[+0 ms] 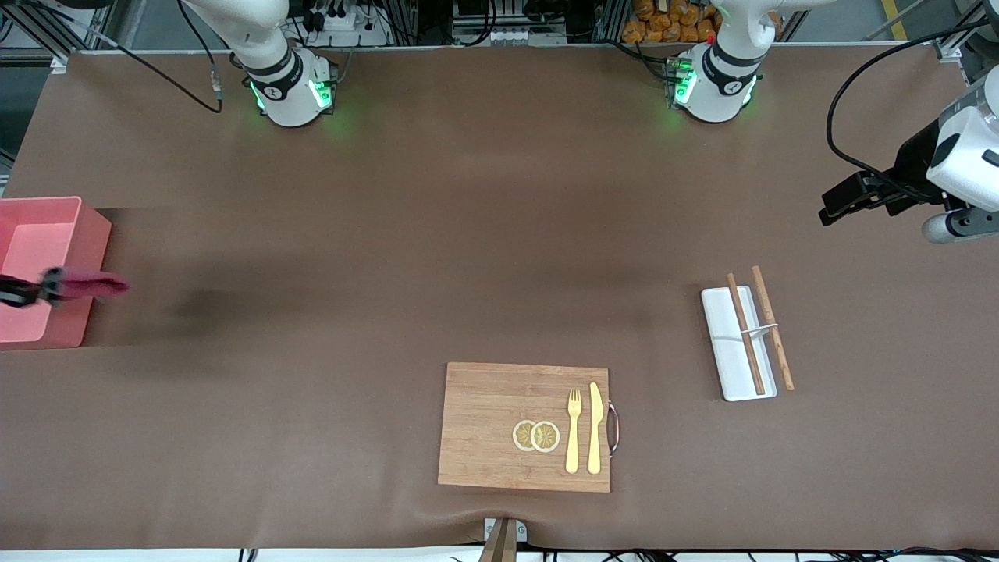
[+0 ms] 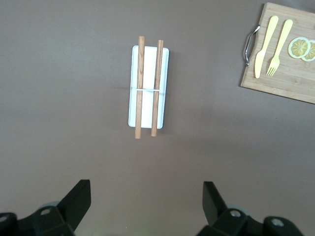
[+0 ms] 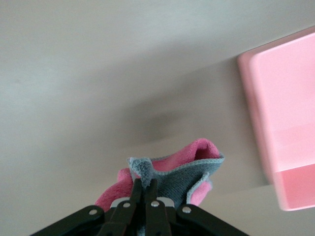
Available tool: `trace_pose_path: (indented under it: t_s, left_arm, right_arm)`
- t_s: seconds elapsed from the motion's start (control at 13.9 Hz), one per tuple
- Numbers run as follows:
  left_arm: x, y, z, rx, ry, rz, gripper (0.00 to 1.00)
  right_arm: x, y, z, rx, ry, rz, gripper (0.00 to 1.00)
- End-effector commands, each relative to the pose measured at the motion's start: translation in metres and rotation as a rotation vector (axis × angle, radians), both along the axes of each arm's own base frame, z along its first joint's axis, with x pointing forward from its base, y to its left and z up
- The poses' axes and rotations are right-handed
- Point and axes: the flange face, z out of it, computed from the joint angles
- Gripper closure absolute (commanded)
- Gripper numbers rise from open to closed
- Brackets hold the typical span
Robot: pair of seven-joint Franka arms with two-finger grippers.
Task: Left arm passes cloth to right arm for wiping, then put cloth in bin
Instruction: 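Lower the cloth into the pink bin and open the right gripper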
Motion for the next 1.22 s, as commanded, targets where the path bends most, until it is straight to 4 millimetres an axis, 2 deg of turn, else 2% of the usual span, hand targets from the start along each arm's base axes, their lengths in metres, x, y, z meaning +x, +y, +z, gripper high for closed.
trace_pose_path:
  t_s: [0.0, 0.07, 0.22, 0.36, 0.43, 0.5, 0.65, 0.79, 0.86, 0.93, 1.15]
  left_arm:
    - [0.002, -0.003, 0.002, 0.010, -0.010, -0.027, 0.00]
    - [0.002, -0.003, 0.001, 0.010, -0.007, -0.027, 0.00]
    - [0.003, -0.003, -0.005, 0.011, 0.006, -0.026, 0.00]
    - [0.003, -0.003, -0.005, 0.011, 0.006, -0.026, 0.00]
    - [0.003, -0.004, -0.004, 0.010, 0.006, -0.028, 0.00]
    - [0.003, -0.004, -0.005, 0.009, 0.007, -0.026, 0.00]
    - [0.003, -0.004, -0.005, 0.009, 0.007, -0.026, 0.00]
    - [0.003, -0.004, -0.005, 0.009, 0.007, -0.026, 0.00]
    - [0.003, -0.004, -0.006, 0.009, 0.010, -0.026, 0.00]
    - [0.003, -0.004, -0.007, 0.009, 0.012, -0.026, 0.00]
    - [0.003, -0.005, -0.007, 0.009, 0.012, -0.028, 0.00]
  right_arm:
    - [-0.023, -0.060, 0.021, -0.042, -0.037, 0.100, 1.00]
    - [-0.036, -0.088, 0.023, -0.040, -0.047, 0.117, 1.00]
    - [-0.057, -0.138, 0.001, -0.028, -0.078, 0.171, 1.00]
    - [-0.069, -0.183, -0.042, -0.028, -0.115, 0.212, 1.00]
    - [-0.068, -0.200, -0.074, -0.032, -0.143, 0.260, 1.00]
    - [-0.066, -0.213, -0.104, -0.052, -0.178, 0.308, 1.00]
    - [-0.063, -0.227, -0.165, -0.080, -0.230, 0.363, 1.00]
    - [-0.066, -0.230, -0.200, -0.064, -0.234, 0.350, 1.00]
    - [-0.065, -0.229, -0.202, -0.060, -0.235, 0.345, 0.61]
    - [-0.065, -0.228, -0.201, -0.058, -0.237, 0.344, 0.01]
    - [-0.066, -0.223, -0.182, -0.027, -0.204, 0.353, 0.00]
